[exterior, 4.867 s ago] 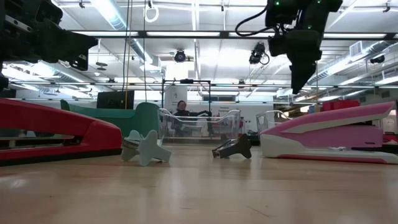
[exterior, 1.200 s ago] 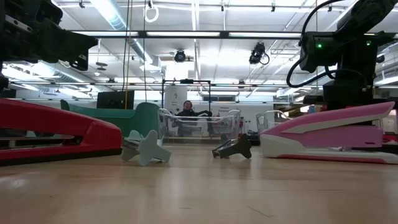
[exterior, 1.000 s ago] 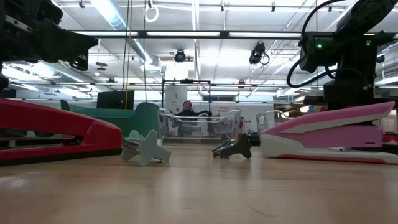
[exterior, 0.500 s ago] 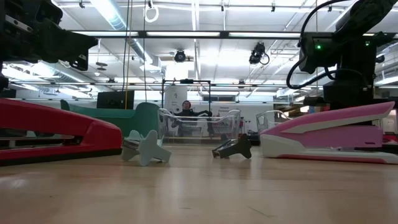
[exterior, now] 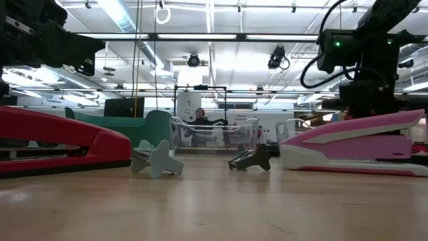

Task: Pick and place Stapler, Stapler remover, tape
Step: Put the purple staple remover into the blue bin

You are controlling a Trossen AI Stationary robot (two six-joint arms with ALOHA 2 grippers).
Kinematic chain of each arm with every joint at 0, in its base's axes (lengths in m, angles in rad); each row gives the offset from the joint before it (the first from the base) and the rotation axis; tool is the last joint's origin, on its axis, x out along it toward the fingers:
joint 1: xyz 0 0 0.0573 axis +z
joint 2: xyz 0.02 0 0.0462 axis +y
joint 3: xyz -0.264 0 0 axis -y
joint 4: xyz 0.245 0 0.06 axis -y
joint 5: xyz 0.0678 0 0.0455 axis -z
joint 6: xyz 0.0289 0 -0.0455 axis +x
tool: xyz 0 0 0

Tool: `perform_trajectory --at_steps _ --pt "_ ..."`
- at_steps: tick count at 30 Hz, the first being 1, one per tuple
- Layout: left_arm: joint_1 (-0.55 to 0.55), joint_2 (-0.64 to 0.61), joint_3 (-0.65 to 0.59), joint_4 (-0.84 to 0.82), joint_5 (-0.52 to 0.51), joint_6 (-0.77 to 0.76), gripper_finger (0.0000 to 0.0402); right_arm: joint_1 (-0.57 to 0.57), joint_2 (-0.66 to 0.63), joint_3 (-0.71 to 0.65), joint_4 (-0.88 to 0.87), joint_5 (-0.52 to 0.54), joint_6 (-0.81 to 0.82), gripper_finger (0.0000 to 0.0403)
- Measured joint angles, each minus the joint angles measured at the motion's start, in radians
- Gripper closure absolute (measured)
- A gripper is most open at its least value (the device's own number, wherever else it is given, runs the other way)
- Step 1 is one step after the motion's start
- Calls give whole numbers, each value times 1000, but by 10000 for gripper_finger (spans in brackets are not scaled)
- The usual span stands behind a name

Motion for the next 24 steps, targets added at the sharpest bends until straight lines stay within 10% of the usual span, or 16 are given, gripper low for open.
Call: perform_trajectory --at_steps 24 --pt "0 0 0 0 0 0 399 0 -1 390 109 -32 80 403"
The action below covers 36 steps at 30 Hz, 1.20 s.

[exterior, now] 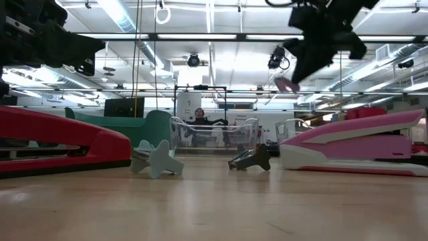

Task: Pick and place Stapler, Stapler remover, tape
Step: Put the purple staple remover into the blue bin

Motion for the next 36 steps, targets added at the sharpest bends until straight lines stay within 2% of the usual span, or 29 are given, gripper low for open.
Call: perform_trajectory --at_steps 11,22,36 --pt "0 0 0 0 0 0 399 0 0 157 63 -2 78 403" --pt "0 0 0 0 0 0 399 1 0 247 157 -3 209 403" --pt "0 0 0 0 0 0 399 1 -1 328 217 -154 213 403"
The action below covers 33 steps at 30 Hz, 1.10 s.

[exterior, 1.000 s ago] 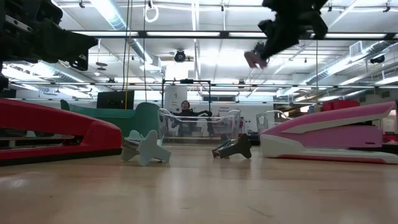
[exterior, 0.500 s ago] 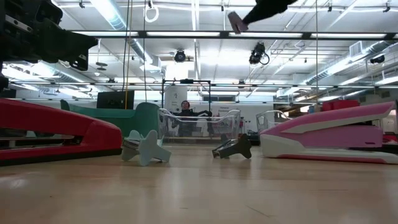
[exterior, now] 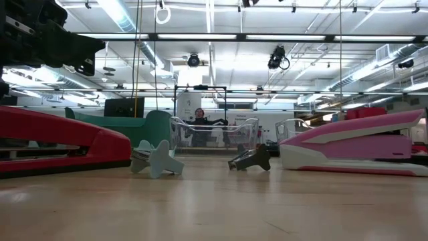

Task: Pick and place Stapler, Stapler remover, tape
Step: Put the purple staple remover into the blue bin

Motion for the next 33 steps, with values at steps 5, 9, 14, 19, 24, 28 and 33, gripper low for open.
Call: perform_trajectory --at_steps 5,9,14,19,24,28,33 --pt "0 0 0 1 -1 0 399 0 0 27 26 -42 65 403" --pt "0 0 0 6 -20 0 399 0 0 27 72 -90 118 403" --pt "0 0 0 37 -21 11 399 0 0 27 129 -134 178 403" --pt "0 0 0 133 -5 -56 399 0 0 27 196 -181 218 403" --pt "0 0 0 253 -13 -71 399 0 0 27 262 -215 275 403" --pt "0 0 0 330 -8 -71 399 0 0 27 310 -240 311 403" --pt "0 0 0 425 -15 -73 399 0 0 27 344 -271 349 403"
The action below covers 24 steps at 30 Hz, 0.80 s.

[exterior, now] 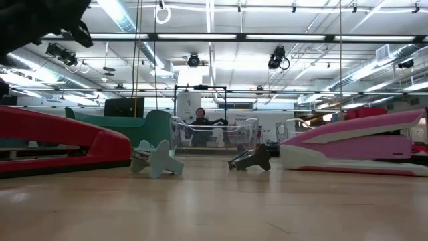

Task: Pick and place Stapler, Stapler remover, tape
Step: Put the purple staple remover into the blue bin

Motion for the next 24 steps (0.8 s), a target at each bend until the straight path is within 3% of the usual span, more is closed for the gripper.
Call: perform_trajectory --at_steps 5,12,18,24 --pt "0 0 0 80 -46 -120 399 0 0 0 37 -97 48 403" --pt "0 1 15 68 -90 -210 399 0 0 0 133 -225 103 403" --pt "0 19 74 68 -127 -130 399 0 0 0 179 -230 115 403" --pt "0 128 179 31 -164 -68 399 -1 0 0 184 -193 113 403"
